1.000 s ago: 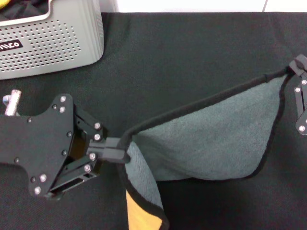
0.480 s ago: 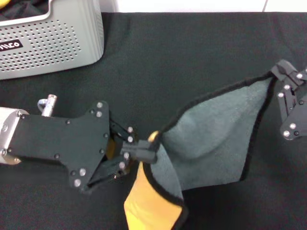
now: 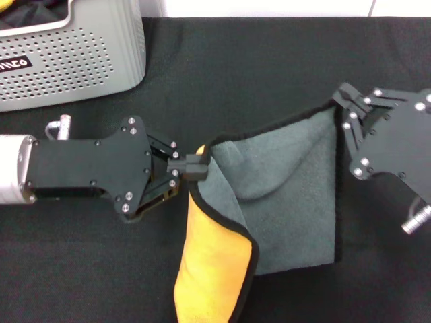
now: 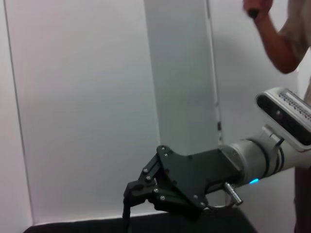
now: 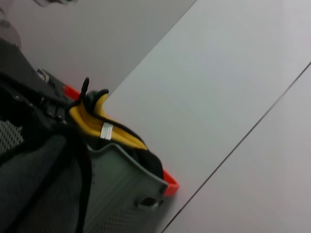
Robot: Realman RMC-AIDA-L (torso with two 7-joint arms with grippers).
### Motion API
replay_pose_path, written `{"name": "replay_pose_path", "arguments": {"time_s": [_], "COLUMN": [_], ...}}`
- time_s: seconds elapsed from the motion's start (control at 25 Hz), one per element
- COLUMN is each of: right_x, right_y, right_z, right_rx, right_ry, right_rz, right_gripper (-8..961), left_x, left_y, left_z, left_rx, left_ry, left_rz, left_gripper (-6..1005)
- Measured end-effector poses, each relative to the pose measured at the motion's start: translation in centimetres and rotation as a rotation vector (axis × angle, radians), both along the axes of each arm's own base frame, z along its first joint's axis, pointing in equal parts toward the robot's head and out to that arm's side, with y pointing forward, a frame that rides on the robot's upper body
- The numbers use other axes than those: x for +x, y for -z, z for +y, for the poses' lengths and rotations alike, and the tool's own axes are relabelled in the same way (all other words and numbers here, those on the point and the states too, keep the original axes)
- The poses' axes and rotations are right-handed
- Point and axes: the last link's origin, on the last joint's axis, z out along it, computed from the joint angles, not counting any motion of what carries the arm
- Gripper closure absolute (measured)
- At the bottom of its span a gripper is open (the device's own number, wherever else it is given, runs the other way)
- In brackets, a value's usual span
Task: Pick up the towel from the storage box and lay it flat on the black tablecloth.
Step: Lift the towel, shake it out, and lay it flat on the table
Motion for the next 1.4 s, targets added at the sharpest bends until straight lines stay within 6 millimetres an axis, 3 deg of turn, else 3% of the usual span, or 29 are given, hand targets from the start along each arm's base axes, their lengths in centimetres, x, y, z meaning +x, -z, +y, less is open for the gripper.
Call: {"name": "replay_pose_path", "arguments": {"time_s": [0.16,0.4,0.76,1.2,1.4], "right_x": [-0.2,-1.1,-2.9,-4.8,-5.5], "right_y": [0.2,-1.7,-4.1,-3.3,-3.7], "right_z": [0.8,1.1,0.7,-1.9,-2.0], "right_rx": [0.001,0.044,0.055,0.066,0.093], "right_ry": [-0.004,-0.024,-0.03,-0.042,-0.033], "right_rz": [-0.002,0.021,0.059,-0.025,-0.033], "right_gripper": [947,947,947,947,947], "left_x": [-0.2,-0.1,0.7,1.1,1.7], "left_y": [-0.4,-1.5,-1.6,-2.0,-2.3], "left_z": [0.4,0.2,-0.6,-2.0,-2.4], "left_rx": [0.031,0.073,-0.019,-0.063,-0.071], "left_ry": [-0.011,-0.012,-0.014,0.045,0.086], "left_rz": [0.01,-0.039,-0.091,-0.113,-0.118], "left_gripper": [992,992,992,993,993]}}
